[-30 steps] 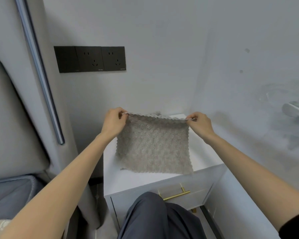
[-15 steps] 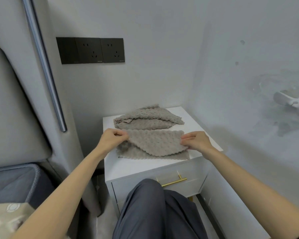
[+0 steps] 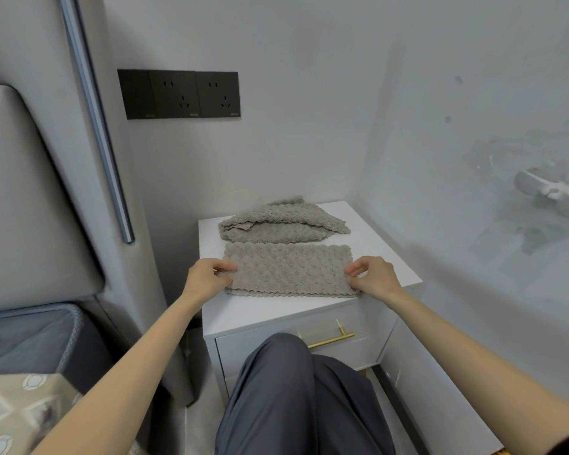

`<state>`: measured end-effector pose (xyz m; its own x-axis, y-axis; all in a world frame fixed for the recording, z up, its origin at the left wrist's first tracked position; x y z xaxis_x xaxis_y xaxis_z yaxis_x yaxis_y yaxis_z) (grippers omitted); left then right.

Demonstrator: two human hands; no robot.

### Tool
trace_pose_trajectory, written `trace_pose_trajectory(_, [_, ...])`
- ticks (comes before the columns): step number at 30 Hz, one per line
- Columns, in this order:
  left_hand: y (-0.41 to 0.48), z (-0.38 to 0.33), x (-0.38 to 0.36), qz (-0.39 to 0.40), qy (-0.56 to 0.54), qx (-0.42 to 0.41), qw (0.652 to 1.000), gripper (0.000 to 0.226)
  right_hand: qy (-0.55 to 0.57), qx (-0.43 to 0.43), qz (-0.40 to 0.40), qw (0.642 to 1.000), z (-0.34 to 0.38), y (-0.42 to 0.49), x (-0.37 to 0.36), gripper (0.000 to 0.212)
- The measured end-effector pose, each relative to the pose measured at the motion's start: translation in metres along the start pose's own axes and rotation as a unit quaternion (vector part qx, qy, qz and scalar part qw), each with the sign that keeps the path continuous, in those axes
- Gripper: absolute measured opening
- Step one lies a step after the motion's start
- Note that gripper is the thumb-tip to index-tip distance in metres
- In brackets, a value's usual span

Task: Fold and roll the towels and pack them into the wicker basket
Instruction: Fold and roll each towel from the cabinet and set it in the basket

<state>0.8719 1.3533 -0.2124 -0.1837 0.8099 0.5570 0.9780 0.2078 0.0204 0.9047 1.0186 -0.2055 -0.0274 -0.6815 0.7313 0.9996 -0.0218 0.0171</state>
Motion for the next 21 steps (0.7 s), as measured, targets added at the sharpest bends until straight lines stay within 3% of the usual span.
trace_pose_trajectory(4, [0.004,0.009,-0.002,-0.007,0.041,0.062,0.997,0.046,-0.035,-0.067,0.018,0.997,-0.006,0.007,-0.004,0.034])
trace_pose_trajectory(8, [0.009,0.009,-0.009,0.020,-0.029,0.130,0.991,0.059,-0.004,-0.137,0.066,0.988,-0.003,0.009,-0.010,0.026])
trace_pose_trajectory(10, [0.010,0.007,-0.012,0.032,-0.049,0.153,0.986,0.060,-0.032,-0.143,0.080,0.986,-0.002,0.012,-0.011,0.039])
trace_pose_trajectory(11, [0.011,0.006,-0.015,0.041,-0.057,0.160,0.985,0.054,-0.050,-0.143,0.081,0.985,-0.001,0.014,-0.011,0.039])
trace_pose_trajectory(14, [0.009,0.002,-0.022,0.054,-0.075,0.151,0.984,0.007,-0.073,-0.140,0.095,0.983,0.002,0.016,-0.011,0.039])
trace_pose_trajectory(17, [0.008,0.002,-0.022,0.057,-0.071,0.128,0.988,0.005,-0.053,-0.158,0.119,0.979,0.004,0.018,-0.011,0.033])
trace_pose_trajectory(21, [0.002,0.002,-0.012,0.050,-0.049,0.129,0.989,0.051,-0.033,-0.167,0.148,0.974,0.007,0.021,-0.015,0.026])
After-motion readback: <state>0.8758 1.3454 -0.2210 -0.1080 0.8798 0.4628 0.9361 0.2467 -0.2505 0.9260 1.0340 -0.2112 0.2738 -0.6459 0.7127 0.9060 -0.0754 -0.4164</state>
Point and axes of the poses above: each hand's wrist, its own y-axis towards the middle knuckle, its own x-axis out of the back of the hand, z = x × y, the point moved 4 cm from there along y, towards the middle knuckle, and after that the axes turned 1 degree about -y, right-handed, at the moved point
